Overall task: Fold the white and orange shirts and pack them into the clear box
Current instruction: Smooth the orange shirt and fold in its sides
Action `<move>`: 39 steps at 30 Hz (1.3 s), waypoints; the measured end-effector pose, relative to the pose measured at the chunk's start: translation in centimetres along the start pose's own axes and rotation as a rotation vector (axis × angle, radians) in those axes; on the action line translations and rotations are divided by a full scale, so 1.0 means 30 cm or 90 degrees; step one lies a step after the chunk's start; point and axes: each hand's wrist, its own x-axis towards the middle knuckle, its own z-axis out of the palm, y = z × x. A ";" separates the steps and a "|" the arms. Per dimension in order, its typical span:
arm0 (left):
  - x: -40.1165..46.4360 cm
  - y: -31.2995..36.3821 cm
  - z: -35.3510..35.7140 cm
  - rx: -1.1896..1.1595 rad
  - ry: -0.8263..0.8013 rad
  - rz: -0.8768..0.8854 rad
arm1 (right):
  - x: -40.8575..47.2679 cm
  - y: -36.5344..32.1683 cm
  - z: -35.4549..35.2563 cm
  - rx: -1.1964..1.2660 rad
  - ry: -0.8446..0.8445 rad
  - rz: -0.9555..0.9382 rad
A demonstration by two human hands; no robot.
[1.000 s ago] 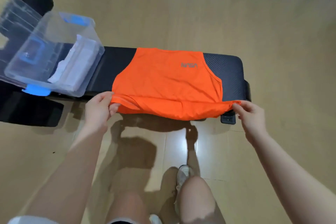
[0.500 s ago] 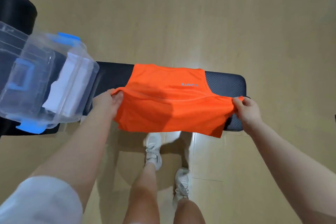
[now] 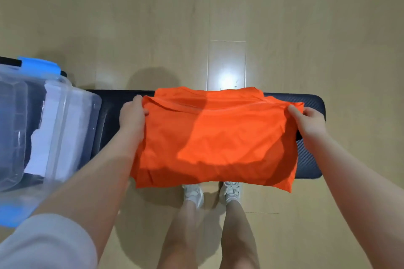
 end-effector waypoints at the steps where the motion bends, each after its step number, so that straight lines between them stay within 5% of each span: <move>1: 0.010 -0.011 0.011 0.096 -0.002 0.032 | 0.007 -0.001 0.006 -0.020 0.005 -0.003; 5: 0.016 -0.029 0.012 0.311 0.010 0.122 | 0.000 -0.017 0.002 -0.003 -0.043 -0.003; 8: -0.004 -0.013 -0.008 0.382 0.055 0.222 | -0.024 -0.047 -0.022 0.161 -0.143 0.017; 12: -0.032 0.062 -0.042 0.287 0.082 0.273 | -0.035 -0.121 -0.070 0.362 -0.330 0.091; 16: 0.008 0.128 -0.044 0.197 0.079 0.247 | 0.029 -0.185 -0.059 0.382 -0.285 0.108; 21: 0.129 0.109 0.005 0.249 0.010 0.148 | 0.157 -0.134 0.040 -0.039 0.022 0.037; 24: 0.126 0.084 0.047 0.350 0.039 0.221 | 0.134 -0.144 0.091 -0.320 0.115 -0.119; 28: 0.067 0.069 0.124 0.427 -0.025 0.450 | 0.047 -0.205 0.196 -0.440 -0.009 -0.441; 34: 0.046 -0.088 0.166 0.665 -0.169 0.631 | -0.063 -0.163 0.400 -0.640 -0.253 -0.711; 39: 0.050 -0.270 0.026 0.771 -0.169 0.551 | -0.084 0.017 0.359 -0.760 -0.144 -0.578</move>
